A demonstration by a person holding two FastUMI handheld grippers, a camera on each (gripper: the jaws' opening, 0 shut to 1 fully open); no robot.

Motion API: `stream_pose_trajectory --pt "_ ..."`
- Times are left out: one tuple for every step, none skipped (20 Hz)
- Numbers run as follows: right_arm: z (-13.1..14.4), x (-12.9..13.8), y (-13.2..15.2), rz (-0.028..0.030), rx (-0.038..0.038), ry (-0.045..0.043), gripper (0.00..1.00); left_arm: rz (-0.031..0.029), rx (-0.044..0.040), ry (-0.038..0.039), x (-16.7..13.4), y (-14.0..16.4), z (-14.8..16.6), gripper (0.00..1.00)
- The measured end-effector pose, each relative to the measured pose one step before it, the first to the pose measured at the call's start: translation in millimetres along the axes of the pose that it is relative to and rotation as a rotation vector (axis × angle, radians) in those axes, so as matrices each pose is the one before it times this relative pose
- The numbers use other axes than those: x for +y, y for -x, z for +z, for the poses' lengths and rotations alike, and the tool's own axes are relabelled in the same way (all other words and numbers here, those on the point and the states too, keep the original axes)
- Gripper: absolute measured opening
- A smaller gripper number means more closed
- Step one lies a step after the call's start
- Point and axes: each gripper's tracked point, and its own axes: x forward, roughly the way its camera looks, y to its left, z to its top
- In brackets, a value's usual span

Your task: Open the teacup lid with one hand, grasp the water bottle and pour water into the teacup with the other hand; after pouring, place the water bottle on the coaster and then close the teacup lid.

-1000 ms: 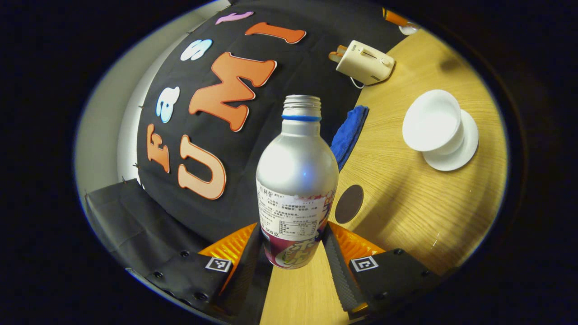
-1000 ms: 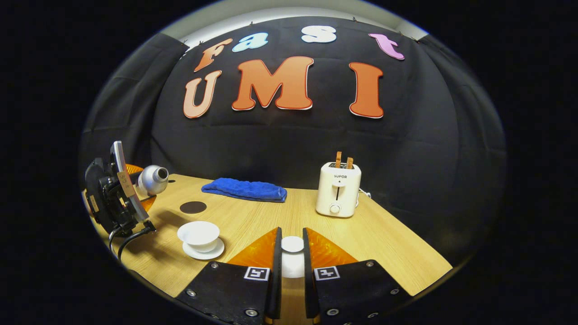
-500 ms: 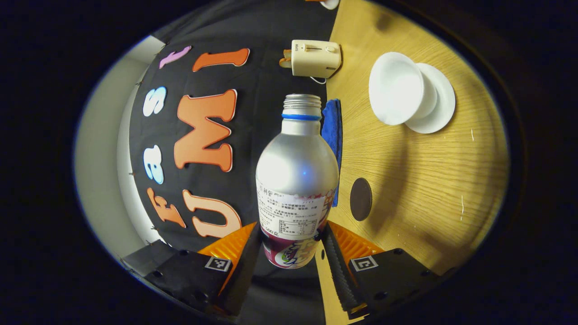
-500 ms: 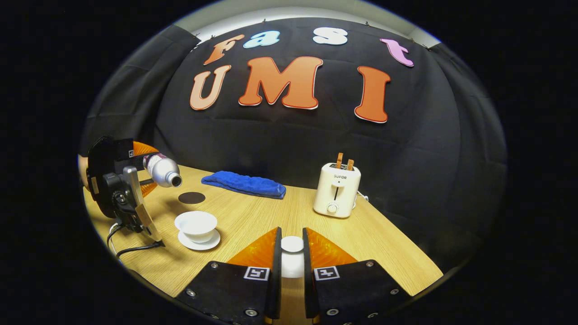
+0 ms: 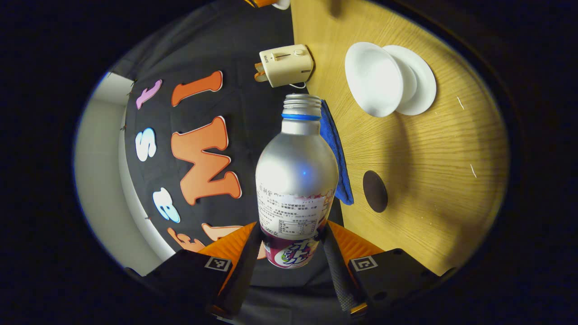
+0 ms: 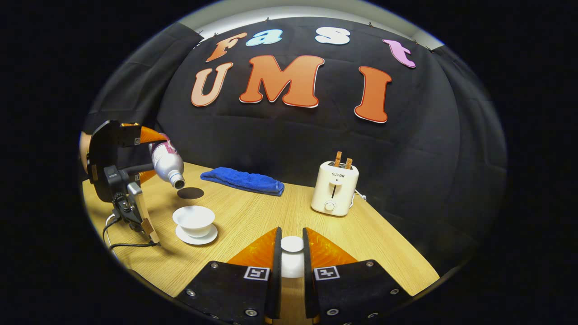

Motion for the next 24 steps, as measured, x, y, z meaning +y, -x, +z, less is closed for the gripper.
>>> stream_pose_trajectory --pt "-0.33 -0.23 0.82 0.00058 0.00141 0.00842 0.22 0.00371 -0.00867 -0.04400 3.44 -3.25 2.50 0.79" --pt "-0.15 0.15 0.99 0.00153 0.00188 0.00669 0.22 -0.00117 -0.00186 -0.02866 1.73 0.67 -1.34 0.81" --pt "-0.32 0.27 -0.42 0.00122 0.00040 0.00585 0.22 -0.00373 -0.00462 -0.02489 0.21 0.78 -0.02 0.84" --pt "-0.34 0.21 0.82 0.00285 0.00141 0.00462 0.22 0.00314 -0.00422 -0.02844 3.23 0.26 1.64 0.78" --pt "-0.52 0.87 0.06 0.00382 0.00018 0.00333 0.22 0.01363 -0.00877 -0.03427 4.26 -0.85 1.34 0.81" --pt "-0.21 0.34 0.27 0.00409 0.00155 0.00282 0.22 0.01045 -0.00478 -0.02691 2.01 0.23 -0.26 0.80" --pt "-0.62 0.58 -0.59 0.00290 0.00063 0.00207 0.21 0.00130 -0.00812 -0.01589 0.96 -0.61 1.47 0.79" --pt "0.35 0.38 0.31 0.00120 -0.00072 -0.00002 0.22 0.00005 -0.00119 -0.00440 0.35 0.08 -0.81 0.79" --pt "-0.51 -0.84 -0.33 0.00131 0.00111 -0.00081 0.21 0.00741 -0.00438 -0.00689 1.73 -1.20 1.18 0.79" --pt "-0.25 -0.61 -0.21 0.00166 -0.00143 -0.00267 0.21 0.01027 0.00044 -0.01041 2.23 0.24 0.46 0.79" --pt "-1.00 0.54 -0.12 0.00254 0.00108 -0.00319 0.21 0.00834 -0.00162 -0.01162 1.50 0.51 0.72 0.79" --pt "0.22 0.03 -0.17 0.00069 0.00023 -0.00012 0.22 0.00941 -0.00248 -0.01083 4.28 -0.64 -0.20 0.79" --pt "-0.28 -1.16 0.84 -0.00214 -0.00133 0.00083 0.21 0.00823 -0.00265 -0.01118 2.60 -0.77 0.52 0.79" --pt "-0.51 -0.37 1.07 0.00122 0.00035 0.00018 0.22 0.01240 -0.00436 -0.01642 3.72 -0.25 -1.35 0.79" --pt "-0.04 -0.74 -0.24 -0.00028 -0.00178 -0.00083 0.22 0.00876 -0.00346 -0.01449 2.42 -0.99 -0.18 0.79" --pt "0.03 0.55 1.16 0.00290 -0.00123 -0.00066 0.22 0.00973 -0.00318 -0.01224 2.77 0.07 1.02 0.83" --pt "0.38 -1.26 0.62 -0.00084 -0.00104 -0.00073 0.21 0.01210 -0.00252 -0.01417 2.87 1.18 1.39 0.81" --pt "-0.54 -0.78 1.02 0.00119 0.00072 -0.00023 0.21 0.01113 -0.00521 -0.01345 6.88 1.60 2.12 0.81" --pt "-0.34 -0.66 -0.43 -0.00326 -0.00080 -0.00071 0.22 0.00634 -0.00315 -0.00662 3.01 -3.75 -0.36 0.81" --pt "-0.04 -0.87 0.65 -0.00027 0.00057 -0.00164 0.22 0.00266 -0.00603 -0.00499 -1.15 1.38 -0.53 0.81" --pt "-0.71 -0.35 0.72 -0.00074 -0.00163 -0.00279 0.22 0.00445 -0.00183 -0.00712 0.17 -0.54 0.40 0.79" --pt "0.27 0.07 0.72 0.00124 -0.00153 -0.00331 0.22 0.00314 -0.00776 -0.00164 2.58 -1.04 1.19 0.81" --pt "-0.71 0.59 0.06 0.00328 0.00126 -0.00437 0.22 0.00374 -0.00082 0.00122 -0.10 -0.55 0.21 0.78" --pt "-0.82 -0.39 -0.55 -0.00005 -0.00020 -0.00746 0.22 -0.00274 -0.00467 0.01912 -0.85 -1.87 -0.84 0.79"
